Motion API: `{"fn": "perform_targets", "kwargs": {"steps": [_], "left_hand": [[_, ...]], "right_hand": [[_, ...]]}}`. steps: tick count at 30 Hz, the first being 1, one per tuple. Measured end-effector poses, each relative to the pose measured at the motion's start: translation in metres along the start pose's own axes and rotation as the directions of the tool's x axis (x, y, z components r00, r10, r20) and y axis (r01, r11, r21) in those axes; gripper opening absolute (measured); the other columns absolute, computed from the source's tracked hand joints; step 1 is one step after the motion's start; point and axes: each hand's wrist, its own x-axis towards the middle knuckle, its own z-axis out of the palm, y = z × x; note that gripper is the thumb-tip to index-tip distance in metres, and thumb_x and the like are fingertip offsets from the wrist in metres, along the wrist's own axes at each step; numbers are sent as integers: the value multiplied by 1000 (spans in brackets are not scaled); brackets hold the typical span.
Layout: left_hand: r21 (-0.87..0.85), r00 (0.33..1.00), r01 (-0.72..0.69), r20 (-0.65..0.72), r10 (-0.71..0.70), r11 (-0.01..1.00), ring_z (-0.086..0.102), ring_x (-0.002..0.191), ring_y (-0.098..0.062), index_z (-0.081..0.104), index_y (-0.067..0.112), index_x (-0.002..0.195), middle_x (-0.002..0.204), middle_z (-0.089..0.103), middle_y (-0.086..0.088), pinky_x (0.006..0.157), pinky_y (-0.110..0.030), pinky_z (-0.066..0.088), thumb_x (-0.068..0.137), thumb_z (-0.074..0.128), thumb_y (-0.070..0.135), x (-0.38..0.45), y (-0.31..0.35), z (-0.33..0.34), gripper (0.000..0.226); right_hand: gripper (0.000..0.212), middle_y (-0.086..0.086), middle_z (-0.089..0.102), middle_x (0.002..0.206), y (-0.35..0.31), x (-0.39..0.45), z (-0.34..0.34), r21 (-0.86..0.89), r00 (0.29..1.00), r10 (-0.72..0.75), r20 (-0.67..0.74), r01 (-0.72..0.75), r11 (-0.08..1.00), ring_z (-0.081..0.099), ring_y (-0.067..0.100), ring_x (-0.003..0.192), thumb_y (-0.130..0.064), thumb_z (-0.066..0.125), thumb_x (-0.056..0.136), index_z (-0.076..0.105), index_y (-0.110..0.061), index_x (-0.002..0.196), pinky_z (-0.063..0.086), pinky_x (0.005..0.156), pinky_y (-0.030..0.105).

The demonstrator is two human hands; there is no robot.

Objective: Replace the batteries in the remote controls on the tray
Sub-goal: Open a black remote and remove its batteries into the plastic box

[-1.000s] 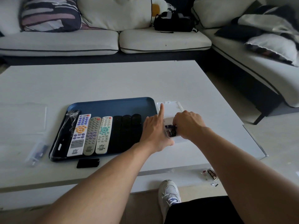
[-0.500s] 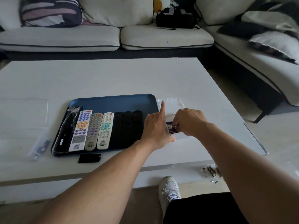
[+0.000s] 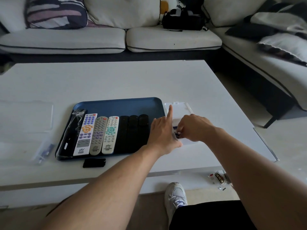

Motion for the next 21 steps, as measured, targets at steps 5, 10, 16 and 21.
{"fn": "perform_targets", "kwargs": {"steps": [5,10,16,21], "left_hand": [[-6,998,19,65,-19,1000,29,143,-27,-23,25,157,148,40,-8,126,-45,7,65,89,45,-2,4,-5,147],[50,996,48,71,-52,998,24,146,-27,-15,25,159,151,36,-6,125,-45,10,66,87,56,-18,-8,-30,142],[84,989,120,80,-127,989,16,151,-24,-5,22,161,163,24,-7,125,-37,12,70,83,58,-41,-35,-57,131],[92,988,130,76,-137,987,20,150,-24,0,20,161,159,30,-8,123,-36,17,70,83,58,-39,-42,-58,128]], "right_hand": [[14,-14,70,101,0,-7,-10,48,998,-20,-66,23,999,65,17,94,-43,66,89,75,-42,101,48,71,28],[15,-11,74,99,-3,-13,-24,159,991,34,-127,-14,987,65,17,96,-43,71,88,77,-37,100,56,77,32],[21,4,73,89,-10,-15,-21,117,991,115,-75,-105,988,66,26,83,-14,60,84,78,-21,94,53,61,30],[20,9,71,98,-11,-12,-17,115,991,125,-49,-119,986,65,28,86,-12,64,89,76,-18,104,48,63,29]]}}
